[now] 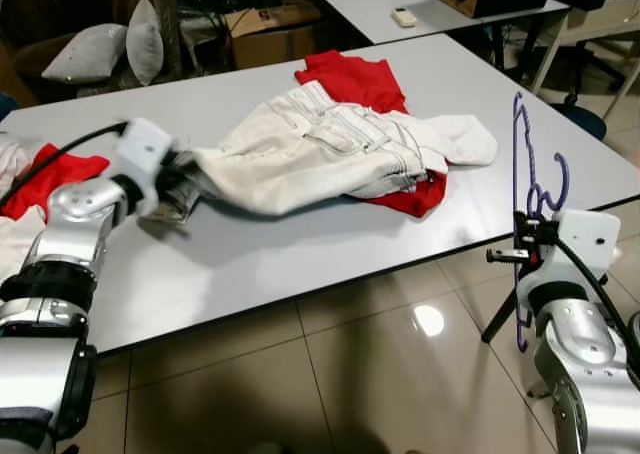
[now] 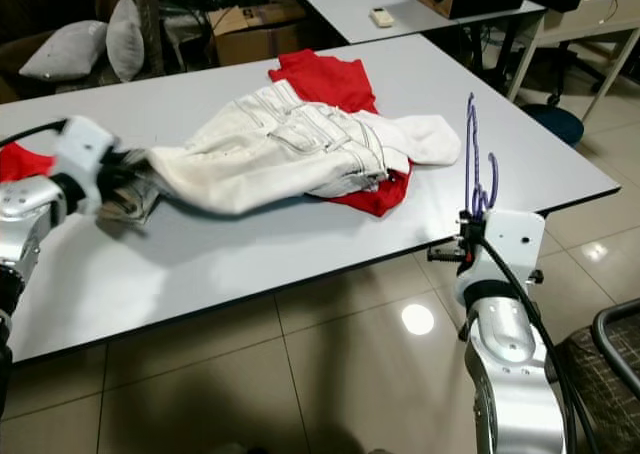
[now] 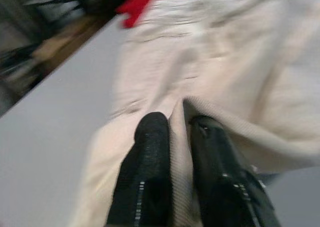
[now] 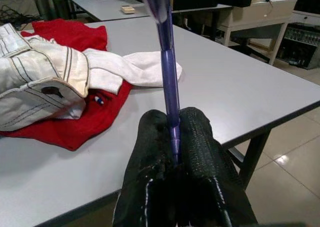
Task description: Hang hanger
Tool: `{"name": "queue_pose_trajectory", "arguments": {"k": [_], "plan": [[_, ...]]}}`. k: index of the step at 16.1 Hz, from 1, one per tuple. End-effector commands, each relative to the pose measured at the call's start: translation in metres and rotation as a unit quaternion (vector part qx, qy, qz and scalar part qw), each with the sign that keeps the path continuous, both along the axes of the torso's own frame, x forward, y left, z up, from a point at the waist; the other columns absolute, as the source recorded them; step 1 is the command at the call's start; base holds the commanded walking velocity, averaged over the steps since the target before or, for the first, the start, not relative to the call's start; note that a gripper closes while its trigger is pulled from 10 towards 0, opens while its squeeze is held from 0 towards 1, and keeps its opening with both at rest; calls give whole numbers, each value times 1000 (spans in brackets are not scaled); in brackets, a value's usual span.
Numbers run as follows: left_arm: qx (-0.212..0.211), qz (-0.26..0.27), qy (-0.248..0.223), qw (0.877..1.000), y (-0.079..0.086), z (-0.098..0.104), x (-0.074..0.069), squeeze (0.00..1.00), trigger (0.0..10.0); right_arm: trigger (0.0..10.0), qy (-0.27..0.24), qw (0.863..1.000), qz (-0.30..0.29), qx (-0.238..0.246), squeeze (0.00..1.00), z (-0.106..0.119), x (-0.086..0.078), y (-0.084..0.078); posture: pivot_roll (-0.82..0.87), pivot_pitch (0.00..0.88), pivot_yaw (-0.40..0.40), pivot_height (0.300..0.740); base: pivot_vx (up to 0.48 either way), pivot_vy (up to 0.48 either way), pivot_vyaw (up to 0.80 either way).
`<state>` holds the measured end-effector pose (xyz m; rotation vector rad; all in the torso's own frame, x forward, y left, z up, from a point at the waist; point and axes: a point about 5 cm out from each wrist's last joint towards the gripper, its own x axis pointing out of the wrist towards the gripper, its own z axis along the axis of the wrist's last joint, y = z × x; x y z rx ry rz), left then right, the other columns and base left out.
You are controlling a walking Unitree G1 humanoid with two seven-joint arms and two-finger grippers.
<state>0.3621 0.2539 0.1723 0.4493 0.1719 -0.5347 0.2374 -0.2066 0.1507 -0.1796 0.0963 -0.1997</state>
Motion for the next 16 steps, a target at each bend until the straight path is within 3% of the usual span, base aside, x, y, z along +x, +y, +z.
{"name": "queue_pose_trajectory", "arguments": {"k": [1,2,3,4,5,7,9,11,12,16], "plan": [[6,-19,11,1000,2,1,-3,1000,10000,10000,-5,1000,-7,-2,0,1,-2,-2,-142,0,96,740,0,0,0],[-1,-61,21,998,-2,3,-8,1000,10000,10000,-3,1000,-17,1,0,0,-4,-5,-147,0,97,740,0,0,0],[-15,-136,44,990,-14,8,-16,1000,10000,10000,-1,1000,-29,4,0,-1,-6,-9,-146,0,97,740,0,0,0],[-22,-175,59,983,-21,10,-20,1000,10000,10000,1,999,-37,6,0,-2,-7,-12,-146,0,95,740,0,0,0],[-52,-235,73,968,-39,17,-25,1000,10000,10000,6,999,-49,10,0,-4,-8,-17,-146,0,95,740,0,0,0],[-99,-290,61,950,-68,29,-23,1000,10000,10000,17,998,-66,5,0,-7,-10,-24,-147,0,93,740,0,0,0],[-133,-328,30,935,-110,36,-16,1000,10000,10000,24,997,-72,3,0,-9,-12,-27,-156,0,102,740,0,0,0],[-105,-282,12,953,-148,23,-2,961,10000,10000,25,997,-76,3,0,-10,-15,-29,-159,0,105,740,0,0,0],[-91,-256,7,962,-164,16,4,31,10000,10000,26,997,-77,4,0,-10,-16,-28,-172,0,114,740,0,0,0],[-76,-211,23,974,-197,-2,11,0,10000,10000,26,997,-78,5,0,-10,-17,-27,-186,0,128,740,0,0,0]]}}
